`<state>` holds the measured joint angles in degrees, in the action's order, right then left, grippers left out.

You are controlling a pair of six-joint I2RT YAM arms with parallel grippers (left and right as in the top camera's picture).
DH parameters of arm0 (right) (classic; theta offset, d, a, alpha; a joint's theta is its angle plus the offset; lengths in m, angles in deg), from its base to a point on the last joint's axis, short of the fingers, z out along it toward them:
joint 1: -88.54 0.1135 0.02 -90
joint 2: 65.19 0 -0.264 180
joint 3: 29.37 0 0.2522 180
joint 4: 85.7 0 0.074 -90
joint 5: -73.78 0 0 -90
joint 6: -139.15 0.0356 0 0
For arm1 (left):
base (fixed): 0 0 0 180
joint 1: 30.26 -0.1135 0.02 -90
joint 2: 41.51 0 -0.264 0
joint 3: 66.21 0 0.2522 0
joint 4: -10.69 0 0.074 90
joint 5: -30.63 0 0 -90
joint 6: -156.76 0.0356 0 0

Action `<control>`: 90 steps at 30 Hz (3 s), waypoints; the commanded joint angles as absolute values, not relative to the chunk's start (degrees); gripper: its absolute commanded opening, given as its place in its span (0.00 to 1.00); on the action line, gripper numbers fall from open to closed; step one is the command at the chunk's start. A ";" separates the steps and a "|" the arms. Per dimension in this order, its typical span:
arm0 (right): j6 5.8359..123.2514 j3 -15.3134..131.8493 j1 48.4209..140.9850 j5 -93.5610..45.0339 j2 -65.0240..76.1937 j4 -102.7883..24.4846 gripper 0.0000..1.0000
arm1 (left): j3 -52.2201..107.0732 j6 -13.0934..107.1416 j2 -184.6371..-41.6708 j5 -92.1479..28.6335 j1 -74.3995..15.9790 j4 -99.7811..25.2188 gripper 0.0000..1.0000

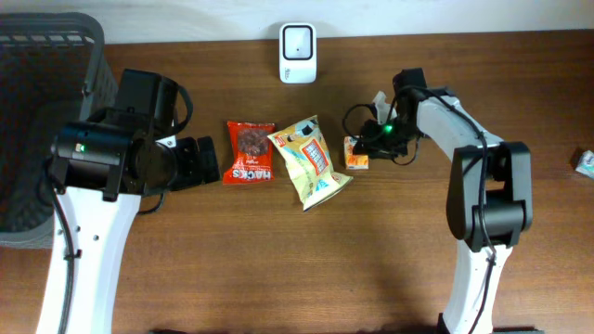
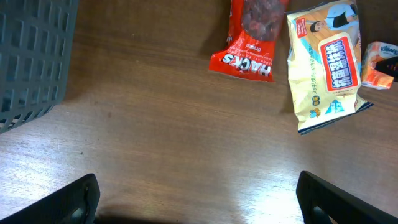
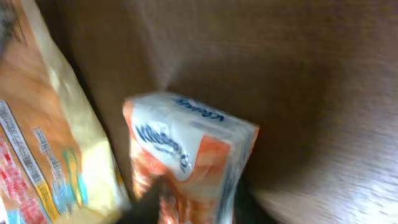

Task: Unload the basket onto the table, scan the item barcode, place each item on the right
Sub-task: 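Hold the orange tissue pack over the barcode scanner, then move the orange pack to the right table edge and release, then grasp the yellow snack bag and lift it to the scanner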

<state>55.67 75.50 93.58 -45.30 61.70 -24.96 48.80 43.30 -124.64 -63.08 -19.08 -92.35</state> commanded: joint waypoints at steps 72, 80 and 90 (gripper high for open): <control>59.06 98.95 50.43 -8.78 64.41 -19.88 0.99 | 49.04 42.77 -124.42 -63.71 -19.19 -92.26 0.99; 38.58 99.15 57.40 -66.11 48.57 -0.76 0.99 | 49.04 42.77 -124.42 -63.71 -19.19 -92.26 0.99; 42.07 81.45 99.98 -35.79 48.76 -12.43 0.99 | 49.04 42.77 -124.42 -63.71 -19.19 -92.26 0.99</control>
